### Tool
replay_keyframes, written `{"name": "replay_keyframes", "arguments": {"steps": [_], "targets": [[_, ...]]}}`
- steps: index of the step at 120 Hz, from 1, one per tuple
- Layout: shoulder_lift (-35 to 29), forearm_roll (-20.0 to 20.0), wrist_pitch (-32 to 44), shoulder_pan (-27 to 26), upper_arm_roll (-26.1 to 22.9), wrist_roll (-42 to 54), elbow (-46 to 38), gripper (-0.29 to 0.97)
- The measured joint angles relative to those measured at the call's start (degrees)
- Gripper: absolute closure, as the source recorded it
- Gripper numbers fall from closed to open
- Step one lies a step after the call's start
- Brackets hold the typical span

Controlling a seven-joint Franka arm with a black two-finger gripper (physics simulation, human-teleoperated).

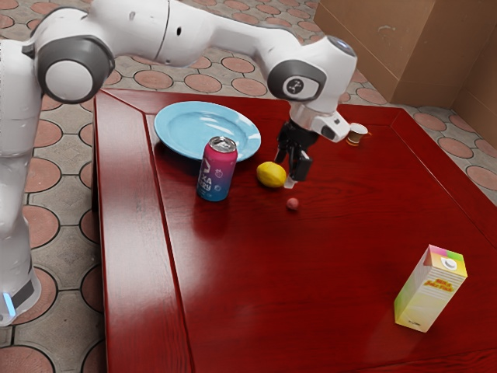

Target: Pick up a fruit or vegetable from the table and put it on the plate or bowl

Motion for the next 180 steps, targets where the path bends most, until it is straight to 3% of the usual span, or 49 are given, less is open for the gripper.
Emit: {"name": "replay_keyframes", "arguments": {"steps": [82, 127, 180], "targets": [[2.9, -2.8, 5.9, 0.9, -0.5, 2.4, -4.4, 0.00], [9.1, -2.1, 6.6, 2.0, -0.4, 4.7, 3.0, 0.00], [10.5, -2.9, 6.8, 2.0, -0.6, 6.7, 2.3, 0.00]]}}
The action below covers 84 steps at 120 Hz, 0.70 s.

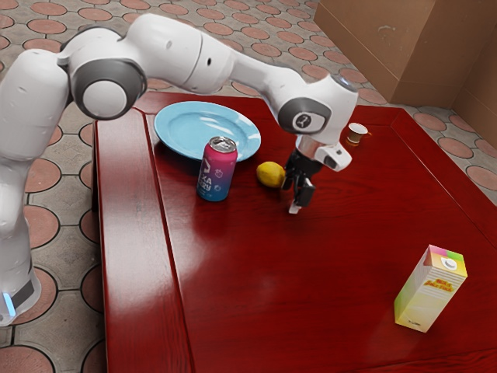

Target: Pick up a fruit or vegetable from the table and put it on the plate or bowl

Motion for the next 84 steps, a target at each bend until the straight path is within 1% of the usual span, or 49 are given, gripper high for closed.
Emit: {"name": "replay_keyframes", "arguments": {"steps": [29, 55, 84], "targets": [[0.4, -0.1, 0.1, 0.1, -0.8, 0.5, 0.0, 0.00], [2.4, 0.3, 0.4, 0.6, -1.2, 1.2, 2.5, 0.00], [3.8, 0.1, 0.5, 1.3, -1.2, 2.1, 2.9, 0.00]]}}
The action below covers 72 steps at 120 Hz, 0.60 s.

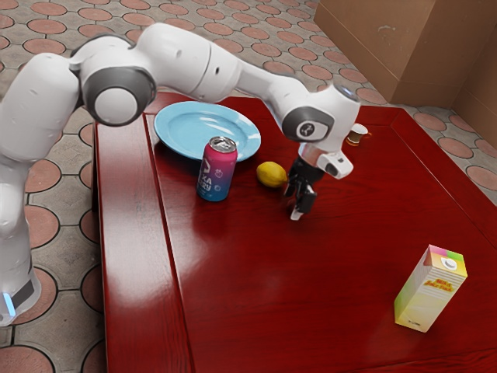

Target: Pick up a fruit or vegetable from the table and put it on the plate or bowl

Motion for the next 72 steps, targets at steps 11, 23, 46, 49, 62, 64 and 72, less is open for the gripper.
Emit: {"name": "replay_keyframes", "arguments": {"steps": [11, 23, 46, 49, 62, 64, 72], "targets": [[0.2, 0.0, 0.0, 0.0, -0.1, 0.3, 0.0, 0.04], [0.2, 0.0, 0.1, 0.0, -0.2, 0.5, 0.2, 0.21], [0.1, 0.0, 0.1, 0.0, 0.1, 0.7, 1.1, 0.49], [0.0, 0.0, 0.1, 0.0, 0.2, 0.8, 1.1, 0.52], [-0.6, 0.4, 0.0, -0.1, 0.7, 0.8, 1.1, 0.53], [-0.7, 0.4, -0.1, -0.1, 0.7, 0.8, 1.1, 0.53], [-1.9, 0.6, -0.3, -0.1, 0.6, 0.8, 1.1, 0.54]]}}
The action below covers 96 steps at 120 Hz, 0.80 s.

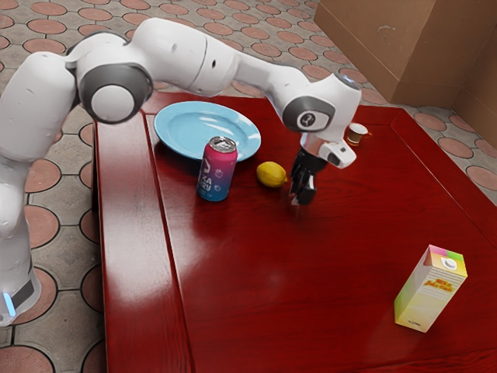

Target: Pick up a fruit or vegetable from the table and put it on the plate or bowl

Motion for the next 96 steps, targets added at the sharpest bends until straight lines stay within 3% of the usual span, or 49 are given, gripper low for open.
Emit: {"name": "replay_keyframes", "arguments": {"steps": [28, 67, 96], "targets": [[-8.1, 1.5, -2.6, -1.5, 1.4, -0.1, -0.1, 0.54], [-14.5, 2.7, -7.3, -6.0, 19.3, 1.2, -2.6, 0.56], [-14.4, 1.1, -8.4, -5.9, 26.9, 3.5, -6.3, 0.56]]}}
